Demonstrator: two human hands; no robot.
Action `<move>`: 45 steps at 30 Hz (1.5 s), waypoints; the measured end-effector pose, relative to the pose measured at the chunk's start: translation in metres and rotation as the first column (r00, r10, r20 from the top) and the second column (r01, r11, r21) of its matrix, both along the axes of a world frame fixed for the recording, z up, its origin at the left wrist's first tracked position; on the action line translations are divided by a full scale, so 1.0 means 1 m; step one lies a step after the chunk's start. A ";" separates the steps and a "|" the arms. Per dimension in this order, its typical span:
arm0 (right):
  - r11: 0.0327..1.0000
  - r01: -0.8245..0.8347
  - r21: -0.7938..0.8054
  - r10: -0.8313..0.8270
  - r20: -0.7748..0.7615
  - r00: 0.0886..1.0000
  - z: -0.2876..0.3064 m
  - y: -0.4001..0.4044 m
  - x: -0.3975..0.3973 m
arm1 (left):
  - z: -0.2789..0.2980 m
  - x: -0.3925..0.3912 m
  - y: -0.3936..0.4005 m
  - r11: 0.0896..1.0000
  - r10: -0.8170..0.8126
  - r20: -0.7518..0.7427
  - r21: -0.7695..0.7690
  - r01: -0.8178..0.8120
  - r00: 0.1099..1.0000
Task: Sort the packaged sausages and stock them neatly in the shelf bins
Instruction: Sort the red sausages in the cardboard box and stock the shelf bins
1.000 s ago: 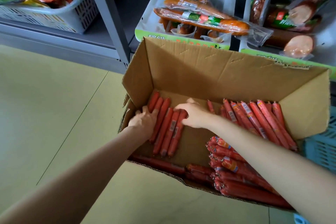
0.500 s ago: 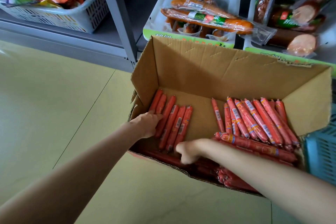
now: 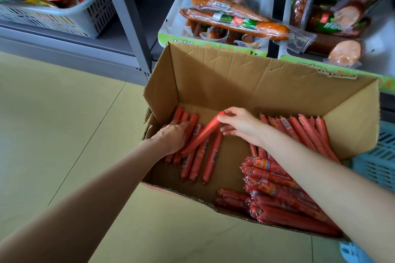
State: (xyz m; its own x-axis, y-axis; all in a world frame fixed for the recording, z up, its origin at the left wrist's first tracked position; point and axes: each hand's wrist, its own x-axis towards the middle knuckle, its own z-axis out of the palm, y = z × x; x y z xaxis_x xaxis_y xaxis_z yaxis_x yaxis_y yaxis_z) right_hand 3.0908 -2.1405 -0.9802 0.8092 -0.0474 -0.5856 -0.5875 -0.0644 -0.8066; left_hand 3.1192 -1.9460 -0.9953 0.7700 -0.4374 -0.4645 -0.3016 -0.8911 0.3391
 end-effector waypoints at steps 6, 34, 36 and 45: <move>0.997 -0.075 0.019 0.075 0.002 0.997 -0.003 -0.010 0.003 | -0.016 0.016 -0.030 0.994 0.102 -0.001 0.043 -0.102 0.995; 0.536 -0.710 -0.456 0.652 -0.311 0.692 0.007 0.007 -0.009 | -0.004 0.012 -0.032 0.861 -0.293 -0.129 0.396 0.320 0.947; 0.395 -0.719 -0.573 0.722 -0.290 0.628 0.029 -0.010 -0.013 | -0.007 0.007 -0.031 0.914 -0.222 -0.108 0.323 0.246 0.969; 0.220 -0.912 -0.347 0.785 -0.492 0.377 0.070 -0.083 -0.089 | 0.040 -0.052 -0.067 0.958 -0.265 -0.024 0.106 0.266 0.964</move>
State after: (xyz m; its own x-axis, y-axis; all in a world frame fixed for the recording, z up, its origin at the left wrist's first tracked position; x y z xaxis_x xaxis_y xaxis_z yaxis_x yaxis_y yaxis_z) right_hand 3.0017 -2.2232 -0.9101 0.4442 0.2853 -0.8493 -0.0299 -0.9427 -0.3323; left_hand 3.0673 -2.0125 -0.9557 0.6283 -0.5725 -0.5268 -0.5296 -0.8108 0.2495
